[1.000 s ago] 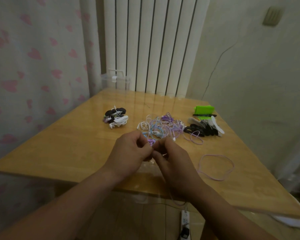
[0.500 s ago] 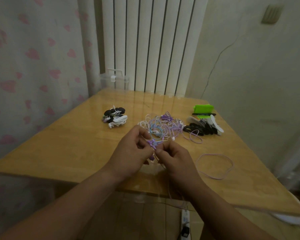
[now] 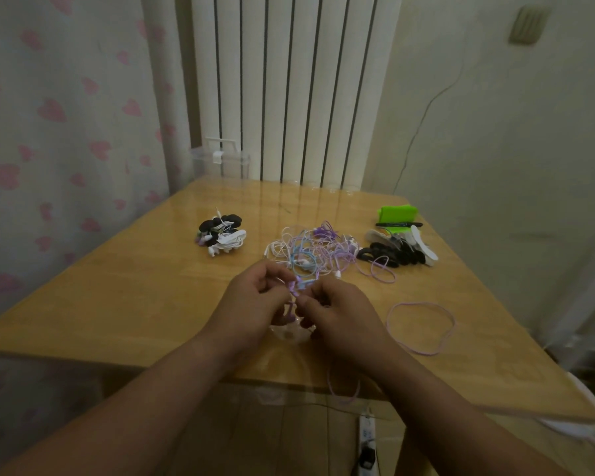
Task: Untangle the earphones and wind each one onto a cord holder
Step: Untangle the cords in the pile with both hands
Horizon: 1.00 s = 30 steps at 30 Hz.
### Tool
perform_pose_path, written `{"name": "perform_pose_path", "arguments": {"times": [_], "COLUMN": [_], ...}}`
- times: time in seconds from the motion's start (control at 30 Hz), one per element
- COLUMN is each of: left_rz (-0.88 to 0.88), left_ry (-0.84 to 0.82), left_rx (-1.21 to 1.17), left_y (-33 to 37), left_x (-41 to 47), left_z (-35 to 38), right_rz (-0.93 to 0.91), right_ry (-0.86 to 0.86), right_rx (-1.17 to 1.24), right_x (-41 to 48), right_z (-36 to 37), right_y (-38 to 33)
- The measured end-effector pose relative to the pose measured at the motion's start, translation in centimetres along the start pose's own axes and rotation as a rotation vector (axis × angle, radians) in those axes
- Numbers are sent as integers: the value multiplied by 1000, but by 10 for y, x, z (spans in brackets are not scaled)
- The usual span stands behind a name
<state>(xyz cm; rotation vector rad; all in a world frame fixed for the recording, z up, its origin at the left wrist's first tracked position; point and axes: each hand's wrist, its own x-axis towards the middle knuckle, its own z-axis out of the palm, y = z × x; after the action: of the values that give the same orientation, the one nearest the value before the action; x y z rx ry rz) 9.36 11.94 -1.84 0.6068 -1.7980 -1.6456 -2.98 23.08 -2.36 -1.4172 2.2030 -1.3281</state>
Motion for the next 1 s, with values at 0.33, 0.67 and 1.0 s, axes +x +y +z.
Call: {"name": "perform_pose_path", "arguments": {"times": [0.33,0.67,1.0], "left_rz": [95,526,58], "left_ry": [-203,-98,104], "left_rx": [245,1192,264], "left_y": [4,18,-13], "left_x": [17,37,36], "left_z": [-20,-12,1], "right_rz": [-231,-321,-318], "right_ry": [66,-125,100], "right_rx": [-161,-231,-260], "right_x": [5,42,26], "right_z": [-1,-18,-4], "right_y": [4,2,22]}}
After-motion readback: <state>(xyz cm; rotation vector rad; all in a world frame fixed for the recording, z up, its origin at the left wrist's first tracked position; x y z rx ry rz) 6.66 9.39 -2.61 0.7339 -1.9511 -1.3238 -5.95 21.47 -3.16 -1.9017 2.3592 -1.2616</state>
